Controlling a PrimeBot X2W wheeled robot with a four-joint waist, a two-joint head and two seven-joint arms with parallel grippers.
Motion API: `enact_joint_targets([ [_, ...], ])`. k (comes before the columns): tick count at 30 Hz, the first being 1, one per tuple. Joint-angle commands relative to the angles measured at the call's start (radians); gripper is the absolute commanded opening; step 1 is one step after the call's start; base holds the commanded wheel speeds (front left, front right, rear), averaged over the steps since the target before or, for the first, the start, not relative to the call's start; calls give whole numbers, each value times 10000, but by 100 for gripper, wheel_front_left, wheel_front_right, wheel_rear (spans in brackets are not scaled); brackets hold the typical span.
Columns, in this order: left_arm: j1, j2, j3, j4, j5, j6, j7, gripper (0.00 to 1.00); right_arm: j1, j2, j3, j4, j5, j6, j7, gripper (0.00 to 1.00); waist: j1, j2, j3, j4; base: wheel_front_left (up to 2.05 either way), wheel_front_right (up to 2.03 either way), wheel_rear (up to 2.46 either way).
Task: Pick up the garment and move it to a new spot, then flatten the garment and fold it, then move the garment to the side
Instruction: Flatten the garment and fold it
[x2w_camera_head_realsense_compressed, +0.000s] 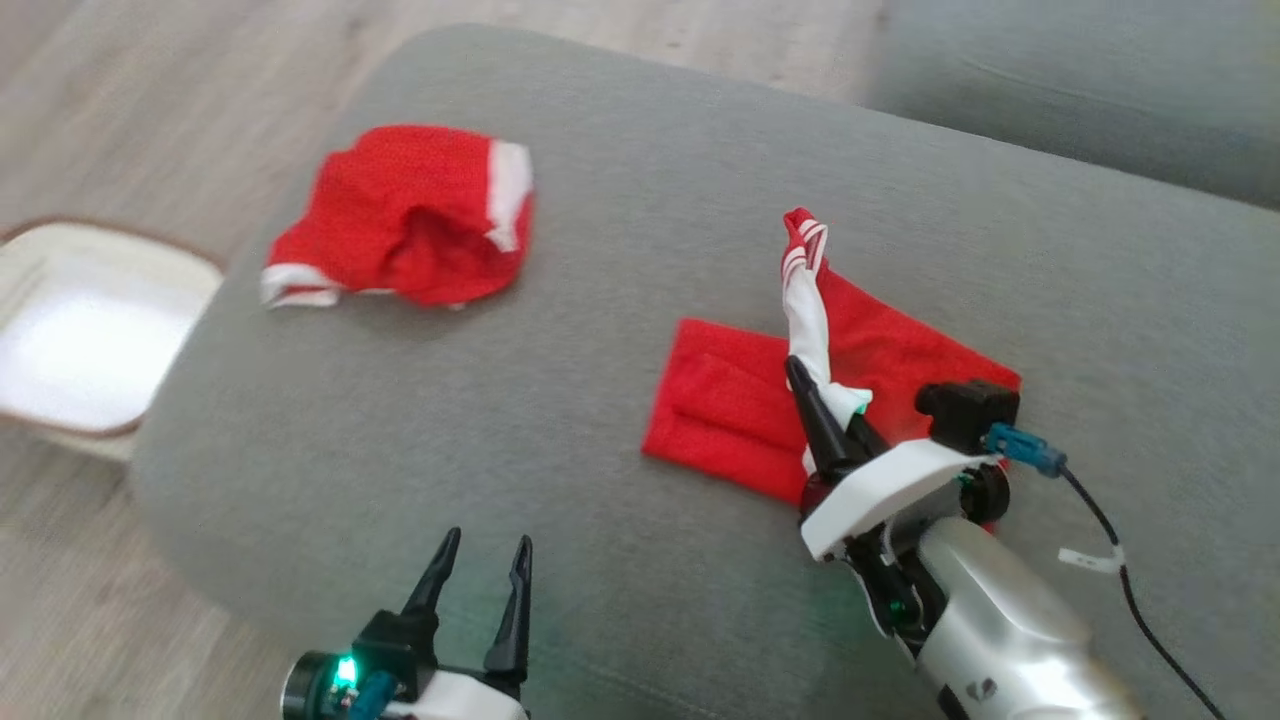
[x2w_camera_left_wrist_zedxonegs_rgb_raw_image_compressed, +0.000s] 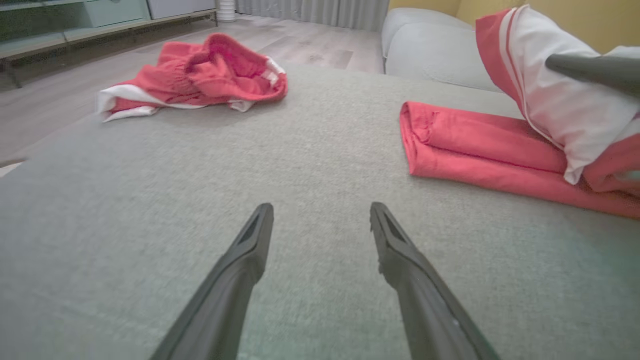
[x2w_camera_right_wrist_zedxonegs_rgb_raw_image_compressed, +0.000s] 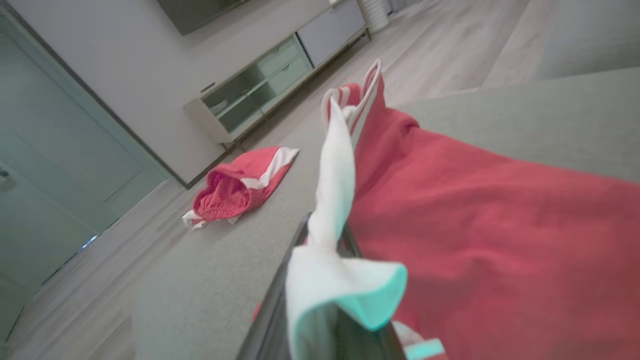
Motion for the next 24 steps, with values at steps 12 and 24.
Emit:
enact_joint_targets([
  [12, -197, 28, 542, -388, 18, 151, -53, 100, -669, 155, -402, -365, -117, -7, -235, 100, 0, 0, -87, 77, 0, 0, 0],
  [24, -720, 28, 1330, -752, 440, 413, -53, 100, 936, 156, -4041, -1450, -3518, -7, -238, 100, 0, 0, -215, -2474, 0, 0, 0],
])
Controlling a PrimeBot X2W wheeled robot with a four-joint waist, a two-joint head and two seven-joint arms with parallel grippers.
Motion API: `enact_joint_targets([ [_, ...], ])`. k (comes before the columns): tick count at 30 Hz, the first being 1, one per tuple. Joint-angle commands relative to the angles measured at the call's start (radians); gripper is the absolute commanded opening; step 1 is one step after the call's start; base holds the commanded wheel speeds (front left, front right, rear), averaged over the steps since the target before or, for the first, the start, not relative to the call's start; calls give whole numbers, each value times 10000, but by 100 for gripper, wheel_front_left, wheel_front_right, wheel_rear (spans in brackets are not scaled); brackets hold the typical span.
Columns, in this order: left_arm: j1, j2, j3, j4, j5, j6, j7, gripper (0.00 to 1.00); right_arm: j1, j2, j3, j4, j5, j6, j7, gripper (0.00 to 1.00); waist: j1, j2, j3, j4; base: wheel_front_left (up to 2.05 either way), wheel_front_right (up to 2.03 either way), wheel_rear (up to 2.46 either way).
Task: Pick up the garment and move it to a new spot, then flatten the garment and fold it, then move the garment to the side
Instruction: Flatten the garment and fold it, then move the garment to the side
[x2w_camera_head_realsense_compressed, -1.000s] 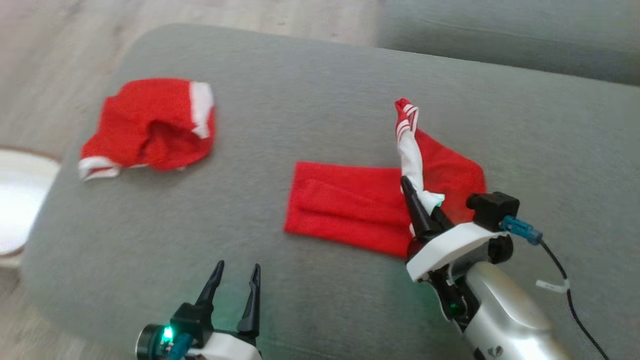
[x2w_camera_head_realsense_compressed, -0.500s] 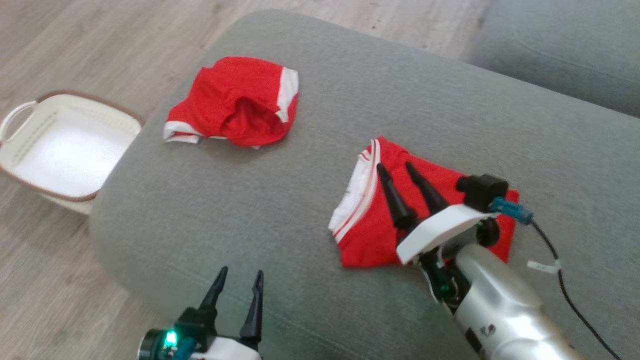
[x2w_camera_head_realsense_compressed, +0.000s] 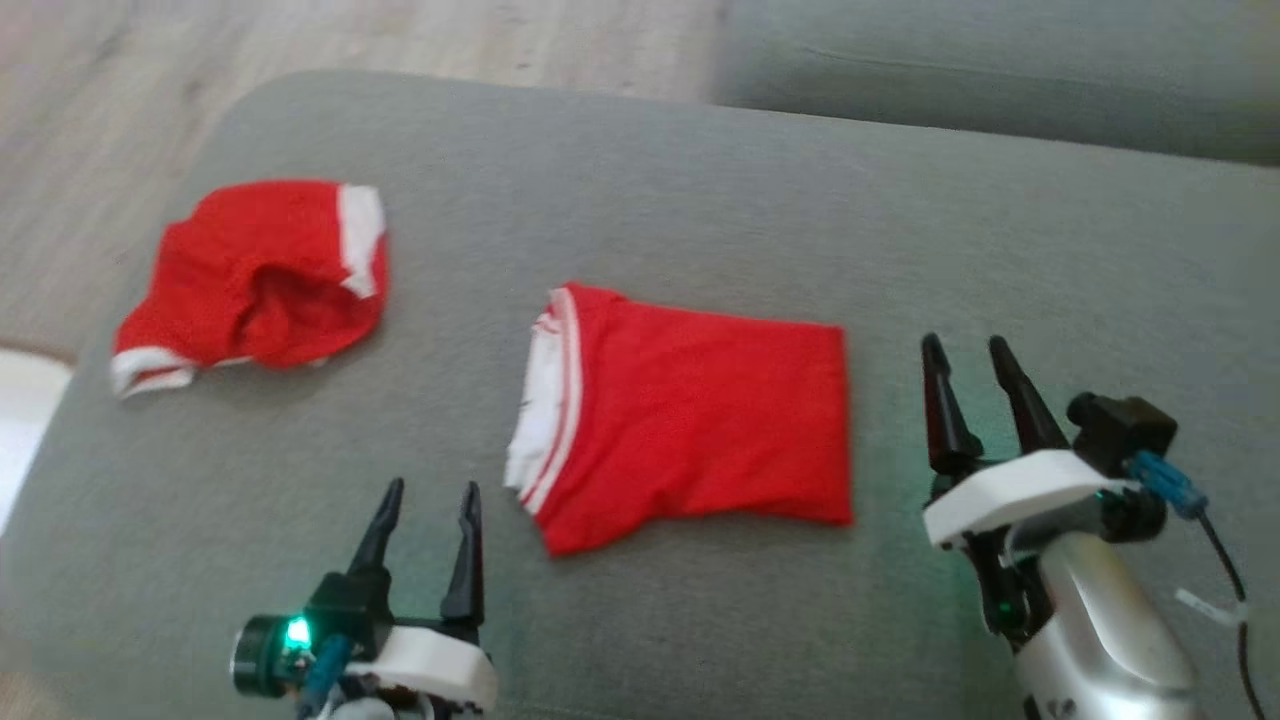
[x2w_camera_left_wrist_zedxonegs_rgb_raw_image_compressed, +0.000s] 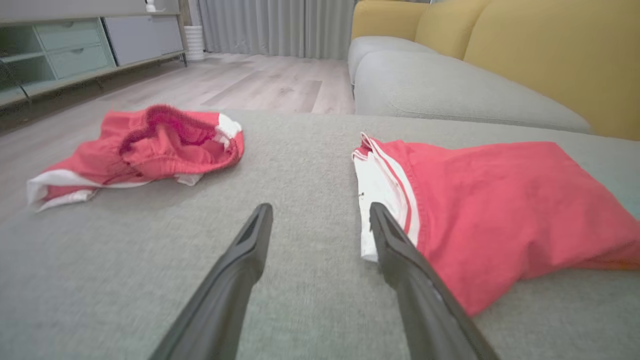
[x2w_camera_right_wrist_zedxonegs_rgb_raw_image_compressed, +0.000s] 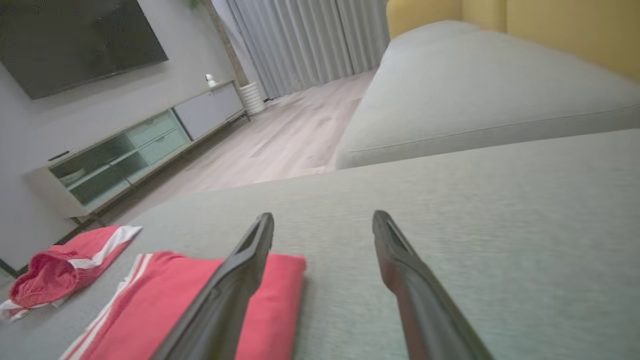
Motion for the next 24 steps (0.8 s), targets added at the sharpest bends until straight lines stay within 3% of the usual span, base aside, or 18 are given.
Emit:
enact_joint_targets([
  [1, -432, 24, 501, -329, 151, 140, -51, 100, -84, 110, -2, -441, -317, -7, -109, 100, 0, 0, -69, -826, 0, 0, 0],
  [4, -369, 24, 891, -357, 227, 233, -51, 100, 401, 110, -405, -584, -963, -7, -110, 100, 0, 0, -122, -1362, 0, 0, 0],
  [12, 62, 24, 1393, -329, 406, 242, -51, 100, 1278, 110, -646, -728, -1528, -7, -110, 100, 0, 0, -435, -1952, 0, 0, 0],
  [24, 353, 24, 1452, -420, 532, 166, -51, 100, 1663, 110, -426, -735, -1612, -7, -110, 100, 0, 0, -530, -2030, 0, 0, 0],
])
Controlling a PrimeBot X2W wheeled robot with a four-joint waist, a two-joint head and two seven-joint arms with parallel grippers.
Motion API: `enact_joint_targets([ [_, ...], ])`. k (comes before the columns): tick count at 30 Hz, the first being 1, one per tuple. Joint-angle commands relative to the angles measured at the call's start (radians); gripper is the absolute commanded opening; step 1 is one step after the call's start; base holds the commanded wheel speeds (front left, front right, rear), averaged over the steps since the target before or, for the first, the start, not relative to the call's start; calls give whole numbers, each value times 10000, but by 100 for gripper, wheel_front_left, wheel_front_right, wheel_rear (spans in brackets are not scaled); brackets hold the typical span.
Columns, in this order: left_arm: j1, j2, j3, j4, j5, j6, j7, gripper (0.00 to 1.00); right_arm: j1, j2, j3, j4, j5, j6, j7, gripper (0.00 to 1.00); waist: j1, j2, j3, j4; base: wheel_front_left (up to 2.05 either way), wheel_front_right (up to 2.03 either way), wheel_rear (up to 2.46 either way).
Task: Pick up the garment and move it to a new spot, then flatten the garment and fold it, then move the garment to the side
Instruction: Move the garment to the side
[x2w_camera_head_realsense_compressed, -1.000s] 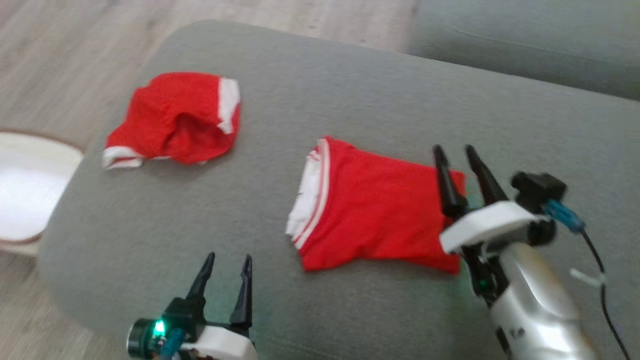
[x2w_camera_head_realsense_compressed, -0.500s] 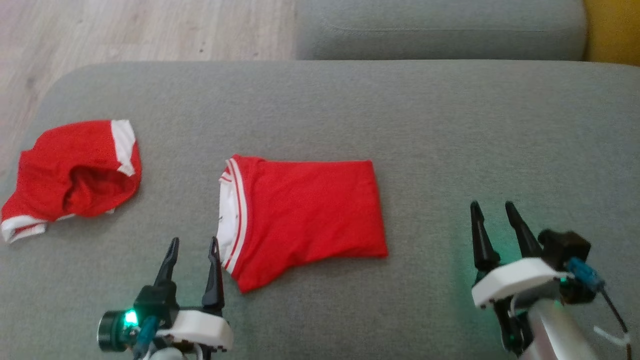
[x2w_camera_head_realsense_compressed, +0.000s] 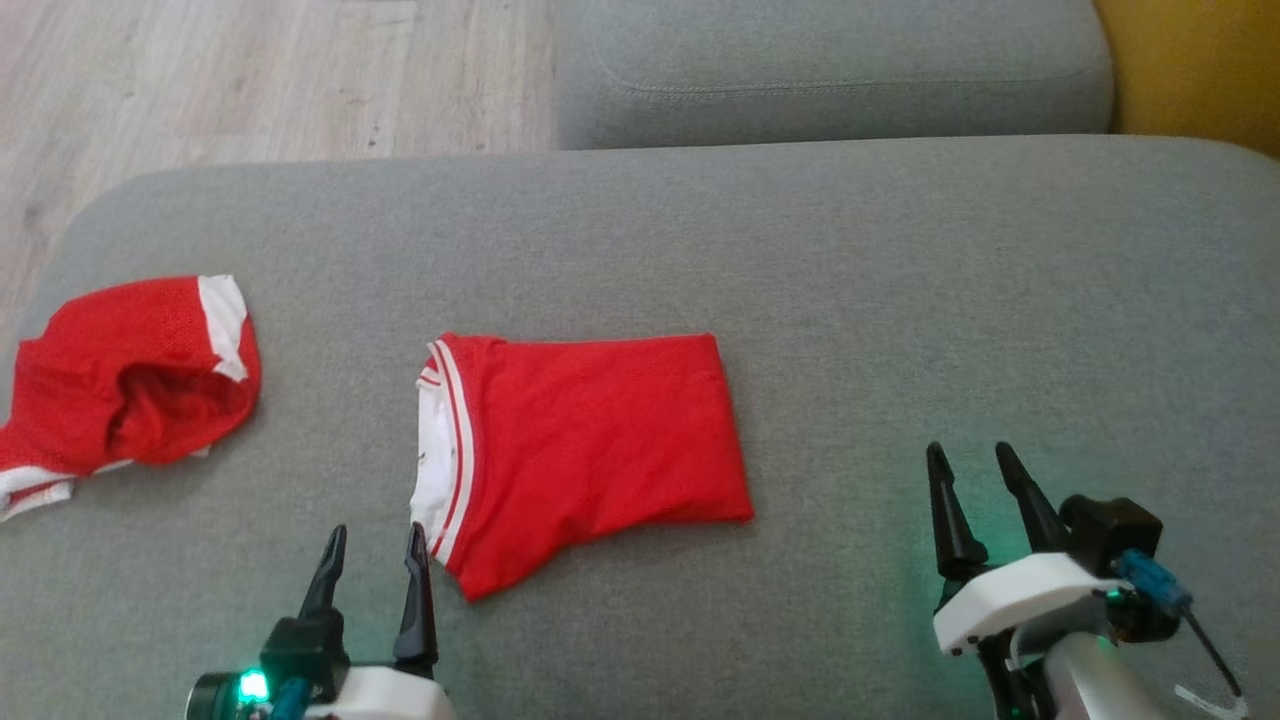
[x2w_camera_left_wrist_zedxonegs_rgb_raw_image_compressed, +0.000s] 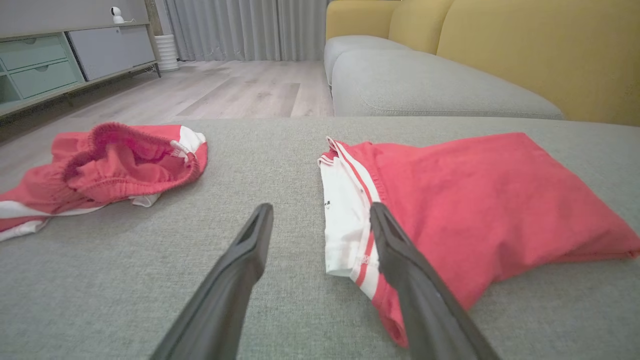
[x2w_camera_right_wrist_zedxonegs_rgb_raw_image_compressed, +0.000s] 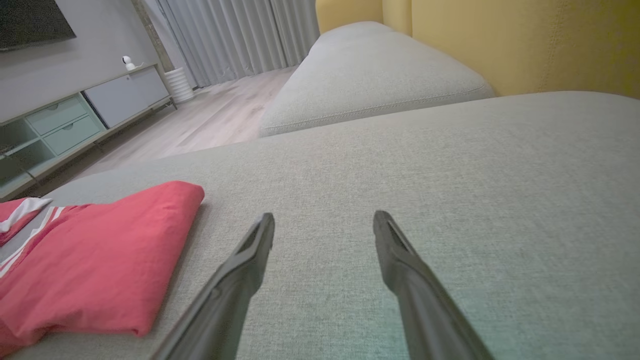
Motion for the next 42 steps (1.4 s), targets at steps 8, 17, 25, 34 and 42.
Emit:
enact_joint_targets([
  [8, -664, 35, -483, -419, -122, -249, -51, 100, -862, 3, 1317, -47, 401, -7, -110, 100, 1, 0, 540, 1134, 0, 0, 0],
  [17, -490, 35, -1285, -154, -200, -449, -51, 100, -2118, 3, 1737, 1814, 672, -7, -110, 100, 1, 0, 970, 3041, 0, 0, 0],
  [25, -509, 35, -1171, -203, -258, -385, -51, 100, -2731, 3, 2583, 4124, 1809, -7, -51, 27, 1, 0, 1163, 3422, 0, 0, 0],
  [34, -680, 35, -880, -386, -182, -420, -51, 100, -3177, 3, 2797, 3051, 1870, -7, -107, 0, 1, 0, 971, 731, 0, 0, 0],
  [42, -1313, 35, -927, -523, -189, -503, -51, 100, -3046, 3, 3022, 2211, 1593, -7, -109, 0, 1, 0, 1122, -2622, 0, 0, 0],
])
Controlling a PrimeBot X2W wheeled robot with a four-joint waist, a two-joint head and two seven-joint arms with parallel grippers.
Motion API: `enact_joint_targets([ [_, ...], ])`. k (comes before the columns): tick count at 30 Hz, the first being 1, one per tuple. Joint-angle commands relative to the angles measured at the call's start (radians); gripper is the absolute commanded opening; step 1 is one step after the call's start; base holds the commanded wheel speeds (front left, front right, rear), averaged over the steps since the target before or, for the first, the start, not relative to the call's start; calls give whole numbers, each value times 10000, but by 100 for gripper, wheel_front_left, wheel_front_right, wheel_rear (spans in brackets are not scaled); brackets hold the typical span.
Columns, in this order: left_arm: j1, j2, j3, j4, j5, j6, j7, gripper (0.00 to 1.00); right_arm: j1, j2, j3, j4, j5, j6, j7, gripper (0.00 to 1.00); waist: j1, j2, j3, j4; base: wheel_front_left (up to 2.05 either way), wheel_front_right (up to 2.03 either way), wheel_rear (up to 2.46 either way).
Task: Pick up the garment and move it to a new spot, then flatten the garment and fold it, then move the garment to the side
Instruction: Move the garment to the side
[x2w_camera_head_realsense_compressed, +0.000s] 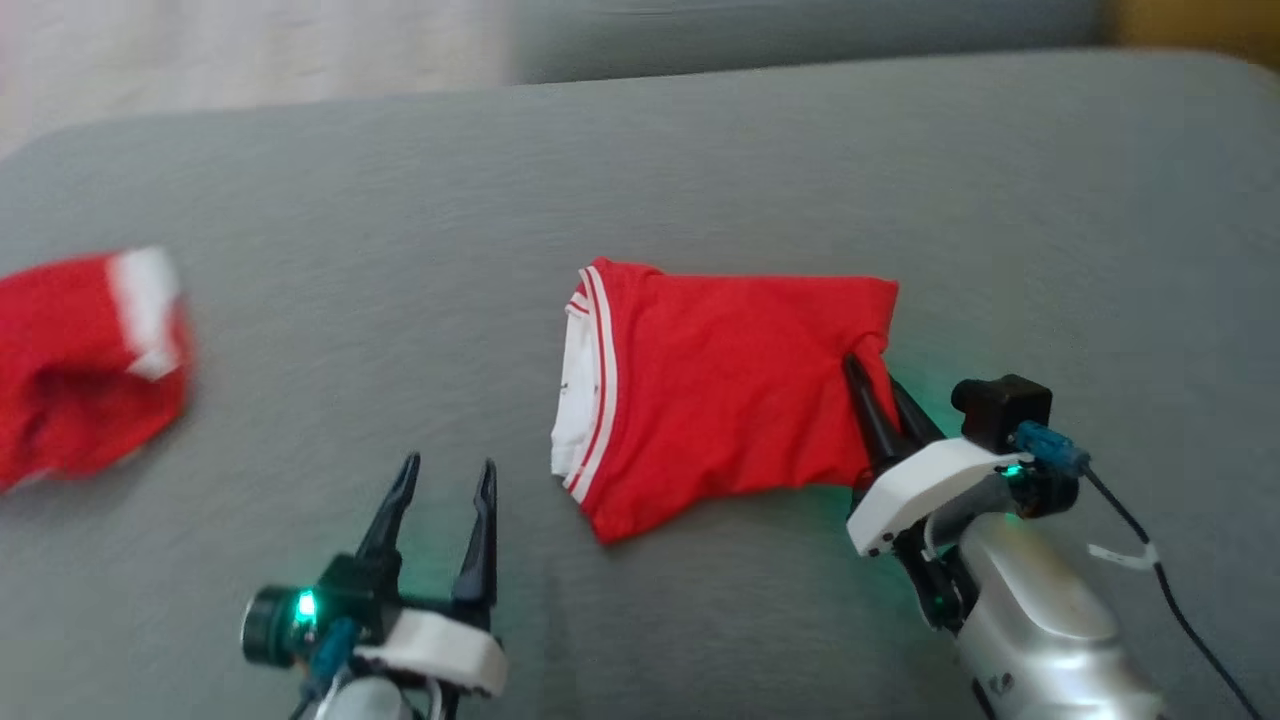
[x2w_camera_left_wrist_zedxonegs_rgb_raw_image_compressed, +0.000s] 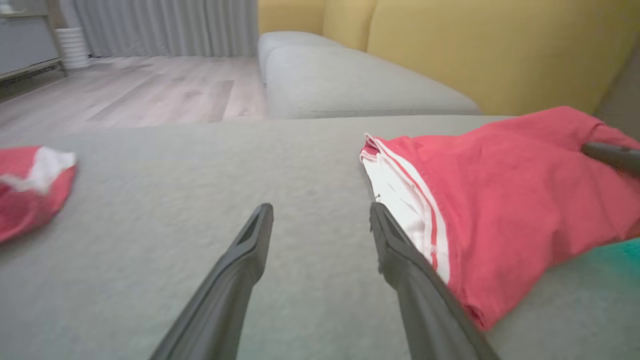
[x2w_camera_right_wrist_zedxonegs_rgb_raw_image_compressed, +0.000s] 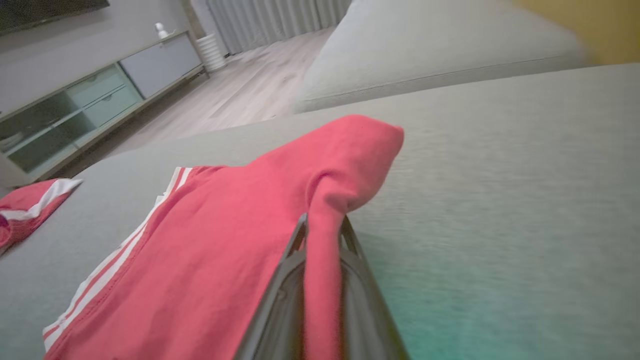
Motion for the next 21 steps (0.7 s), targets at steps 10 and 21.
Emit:
enact_joint_targets([
  [10, -878, 20, -4, -226, 86, -112, -51, 100, 227, 39, 179, -1058, 95, -7, -66, 0, 0, 0, 662, -4362, 0, 0, 0],
  [21, -1098, 20, -245, -38, 460, -327, -51, 100, -721, 39, -809, -1195, -1110, -7, -66, 0, 0, 0, 1411, -3983, 0, 0, 0],
])
